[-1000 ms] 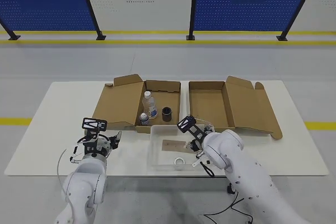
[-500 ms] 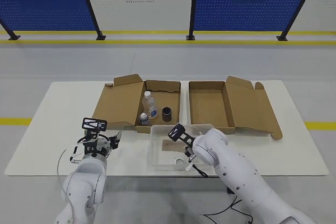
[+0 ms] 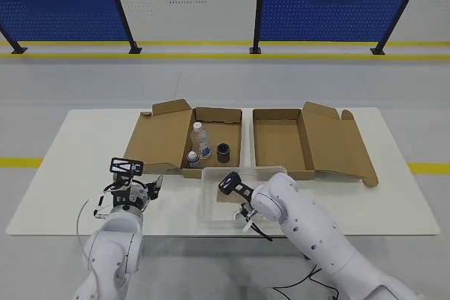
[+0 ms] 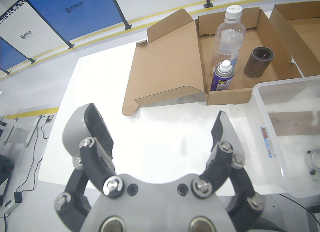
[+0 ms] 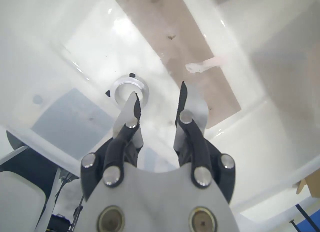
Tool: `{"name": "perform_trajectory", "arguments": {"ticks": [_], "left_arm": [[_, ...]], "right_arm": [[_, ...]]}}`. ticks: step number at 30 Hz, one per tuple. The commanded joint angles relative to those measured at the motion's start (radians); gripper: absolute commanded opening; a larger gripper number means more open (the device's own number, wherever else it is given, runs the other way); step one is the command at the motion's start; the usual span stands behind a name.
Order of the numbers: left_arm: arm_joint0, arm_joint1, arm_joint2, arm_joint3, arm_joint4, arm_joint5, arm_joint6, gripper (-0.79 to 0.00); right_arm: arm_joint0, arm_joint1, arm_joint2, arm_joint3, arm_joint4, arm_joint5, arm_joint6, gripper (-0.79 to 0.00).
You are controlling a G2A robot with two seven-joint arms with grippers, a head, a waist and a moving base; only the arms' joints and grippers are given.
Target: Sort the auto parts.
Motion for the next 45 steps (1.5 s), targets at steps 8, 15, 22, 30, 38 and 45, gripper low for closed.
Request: {"name": "perform_trajectory", "arguments": {"ticks": [8, 15, 22, 30, 38, 45], "left_arm": [[0.0, 0.0, 0.0, 0.0, 0.0, 0.0, 0.0, 0.0], [0.0, 0.0, 0.0, 0.0, 0.0, 0.0, 0.0, 0.0], [0.0, 0.0, 0.0, 0.0, 0.0, 0.0, 0.0, 0.0], [0.0, 0.0, 0.0, 0.0, 0.0, 0.0, 0.0, 0.0], [0.0, 0.0, 0.0, 0.0, 0.0, 0.0, 0.0, 0.0], [0.0, 0.0, 0.0, 0.0, 0.0, 0.0, 0.0, 0.0]], "right_arm": [[-0.008, -0.006, -0.007, 0.021, 0.008, 0.007, -0.004, -0.474], [-0.016, -0.012, -0.018, 0.062, 0.011, 0.012, -0.03, -0.536], [-0.012, -0.018, -0.024, 0.101, 0.013, 0.012, -0.044, -0.68], [-0.007, -0.021, -0.015, 0.1, 0.012, 0.025, -0.055, -0.785], [-0.058, 0.003, 0.096, -0.05, 0.04, 0.063, -0.114, -0.785], [-0.209, 0.031, 0.296, -0.178, 0.275, 0.052, -0.349, -0.785]]}}
